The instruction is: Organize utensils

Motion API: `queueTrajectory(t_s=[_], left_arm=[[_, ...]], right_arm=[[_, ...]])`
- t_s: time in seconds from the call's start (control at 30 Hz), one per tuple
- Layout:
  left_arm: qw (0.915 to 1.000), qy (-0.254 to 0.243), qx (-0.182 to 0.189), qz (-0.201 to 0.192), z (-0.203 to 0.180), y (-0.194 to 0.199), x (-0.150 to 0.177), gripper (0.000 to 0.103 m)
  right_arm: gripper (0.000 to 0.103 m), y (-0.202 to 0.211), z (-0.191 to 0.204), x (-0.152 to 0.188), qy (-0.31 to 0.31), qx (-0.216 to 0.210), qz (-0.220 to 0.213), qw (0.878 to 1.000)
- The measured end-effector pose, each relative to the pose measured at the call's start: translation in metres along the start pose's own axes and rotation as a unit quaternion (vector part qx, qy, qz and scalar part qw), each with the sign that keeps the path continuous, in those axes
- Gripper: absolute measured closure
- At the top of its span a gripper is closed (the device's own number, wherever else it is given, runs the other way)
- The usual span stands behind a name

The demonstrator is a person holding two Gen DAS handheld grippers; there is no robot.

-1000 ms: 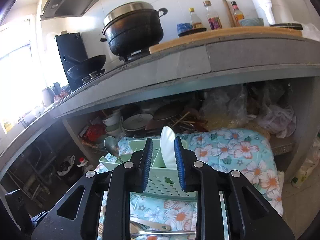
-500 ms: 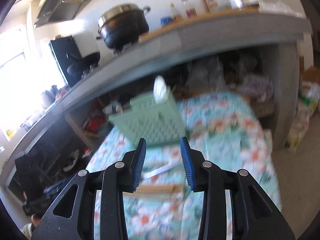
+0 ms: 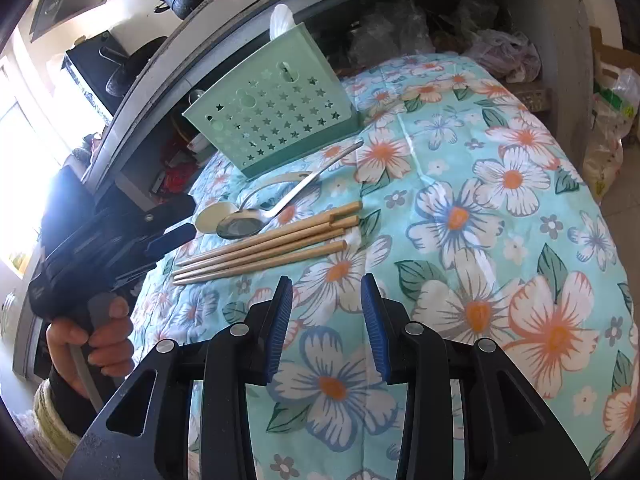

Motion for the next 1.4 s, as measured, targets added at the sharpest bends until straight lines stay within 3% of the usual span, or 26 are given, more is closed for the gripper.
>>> queueTrajectory(t_s=[0.13,0.27,0.37,0.43,0.63,0.93,1.03,1.17,1.4], left_arm=[[0.9986,0.038,-0.001,0.036,0.016,-0.018,0.004,0.062],[0.9962,0.06,-0.001,0.063,0.021,-0.033,0.01,0.072],[0.9946,0.075,-0.008,0.071,0.025,-0.04,0.013,0.083],[0.9946,0.08,-0.01,0.066,0.026,-0.041,0.011,0.092],[0.9949,0.094,0.003,0.036,0.022,-0.029,0.002,0.1],[0.9918,0.115,0.022,-0.052,0.029,0.05,-0.014,0.101],[0.9876,0.123,-0.005,-0.097,0.049,0.089,-0.018,0.101],[0.9778,0.123,-0.073,-0.153,0.08,0.137,-0.019,0.101],[0.9577,0.119,-0.172,-0.198,0.125,0.186,-0.009,0.101]], right_arm=[[0.067,0.001,-0.002,0.0,0.001,-0.002,0.003,1.0],[0.067,0.001,-0.003,-0.001,-0.001,-0.007,0.001,1.0],[0.067,0.001,-0.005,-0.001,-0.007,-0.011,0.002,1.0],[0.067,0.001,-0.007,-0.001,-0.009,-0.012,0.002,1.0],[0.068,0.003,-0.011,-0.004,-0.011,-0.013,0.002,1.0],[0.071,0.022,0.022,-0.009,0.044,-0.016,-0.026,0.999],[0.07,0.018,0.043,-0.012,0.077,-0.016,-0.026,0.997],[0.069,0.003,0.084,-0.014,0.143,-0.032,-0.015,0.989],[0.061,-0.079,0.153,-0.005,0.251,-0.041,0.063,0.965]])
Point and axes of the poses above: each gripper's, at about its wrist camera, not at the fingertips, and y roughly against the way its jaws point, z to its left, x to its underside, the point moved 9 cm from there along -y, roughly the way its jaws point, and after that the axes turned 14 degrees about -y, right-handed, at the moved point
